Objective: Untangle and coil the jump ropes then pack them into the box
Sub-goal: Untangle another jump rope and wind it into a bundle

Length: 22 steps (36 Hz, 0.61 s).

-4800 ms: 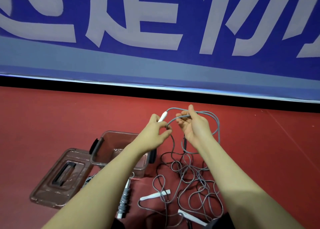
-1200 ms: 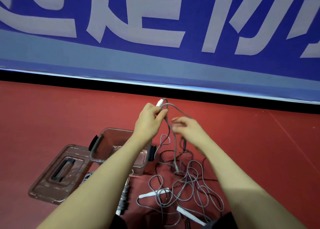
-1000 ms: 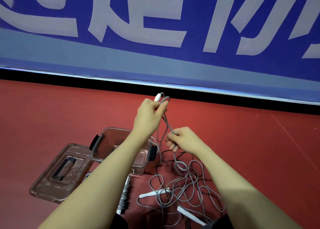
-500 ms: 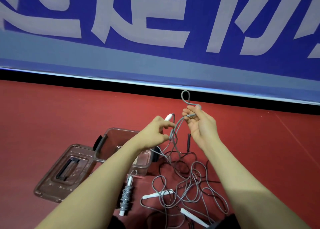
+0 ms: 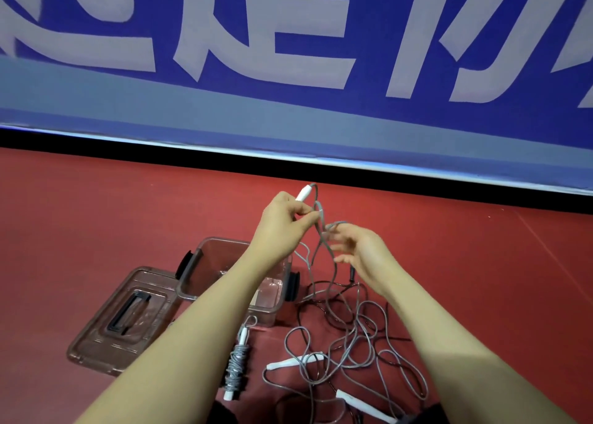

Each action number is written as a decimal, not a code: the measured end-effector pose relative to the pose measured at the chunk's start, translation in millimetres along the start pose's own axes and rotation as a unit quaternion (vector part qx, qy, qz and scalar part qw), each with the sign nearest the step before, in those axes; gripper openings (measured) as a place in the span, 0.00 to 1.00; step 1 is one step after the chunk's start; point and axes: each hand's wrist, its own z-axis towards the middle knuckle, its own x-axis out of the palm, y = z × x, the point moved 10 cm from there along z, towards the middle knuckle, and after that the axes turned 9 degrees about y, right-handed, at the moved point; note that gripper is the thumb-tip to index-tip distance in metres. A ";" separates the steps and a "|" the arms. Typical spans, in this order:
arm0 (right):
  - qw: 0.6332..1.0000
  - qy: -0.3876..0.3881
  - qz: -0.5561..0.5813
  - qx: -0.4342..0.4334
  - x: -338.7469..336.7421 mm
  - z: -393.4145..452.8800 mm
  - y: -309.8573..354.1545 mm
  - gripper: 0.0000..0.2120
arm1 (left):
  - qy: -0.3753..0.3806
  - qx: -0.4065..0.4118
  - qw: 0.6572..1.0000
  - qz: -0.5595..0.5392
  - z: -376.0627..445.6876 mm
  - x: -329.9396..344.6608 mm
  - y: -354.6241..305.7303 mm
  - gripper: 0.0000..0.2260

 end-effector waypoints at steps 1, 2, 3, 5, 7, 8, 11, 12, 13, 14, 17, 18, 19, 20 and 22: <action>0.996 0.016 -0.089 0.011 4.1 -0.8 -1.3 0.12 | -0.019 -0.001 1.000 0.005 0.6 -5.6 -0.7 0.08; 0.982 0.036 -0.185 0.004 9.4 -0.6 -1.8 0.14 | -0.034 0.000 0.999 0.011 0.4 -10.7 -1.8 0.08; 0.961 0.059 -0.269 -0.008 15.3 0.0 -4.2 0.15 | -0.046 0.001 0.999 0.013 0.1 -14.6 -3.1 0.08; 0.926 0.074 -0.371 -0.021 20.7 -0.9 -10.6 0.10 | -0.059 0.004 0.998 0.018 -0.6 -19.5 -6.1 0.08; 0.915 0.055 -0.399 -0.025 18.3 1.6 -12.6 0.07 | -0.058 0.008 0.998 0.023 0.1 -20.7 -7.6 0.07; 0.915 0.038 -0.400 -0.035 16.2 2.7 -9.4 0.08 | -0.052 0.010 0.998 0.019 1.2 -20.2 -7.7 0.07; 0.936 -0.010 -0.342 -0.085 9.5 4.9 2.5 0.10 | -0.016 -0.002 0.999 0.027 5.3 -12.6 -1.8 0.10; 0.954 -0.017 -0.285 -0.096 7.6 4.8 5.3 0.09 | -0.004 -0.012 0.999 0.031 5.5 -9.7 2.5 0.12; 0.969 -0.024 -0.223 -0.103 5.7 4.6 7.7 0.08 | 0.009 -0.025 0.999 0.030 4.9 -6.7 7.2 0.15; 0.980 -0.032 -0.161 -0.111 4.0 3.4 11.3 0.07 | 0.023 -0.038 0.999 0.030 4.1 -2.8 11.6 0.16; 0.987 -0.055 -0.023 -0.147 -0.9 -0.7 24.7 0.08 | 0.074 -0.052 0.994 0.054 1.1 10.2 20.5 0.17; 0.985 -0.064 0.015 -0.160 -3.4 -2.6 28.5 0.08 | 0.094 -0.055 0.992 0.061 -0.8 15.4 23.1 0.16; 0.982 -0.071 0.051 -0.168 -6.6 -4.3 31.5 0.07 | 0.114 -0.057 0.990 0.065 -2.6 20.7 25.4 0.16; 0.978 -0.074 0.088 -0.173 -9.1 -5.5 33.5 0.07 | 0.131 -0.057 0.987 0.071 -4.4 25.9 27.6 0.16; 0.969 -0.065 0.162 -0.177 -10.3 -5.8 36.3 0.07 | 0.152 -0.050 0.983 0.090 -7.6 33.8 29.6 0.16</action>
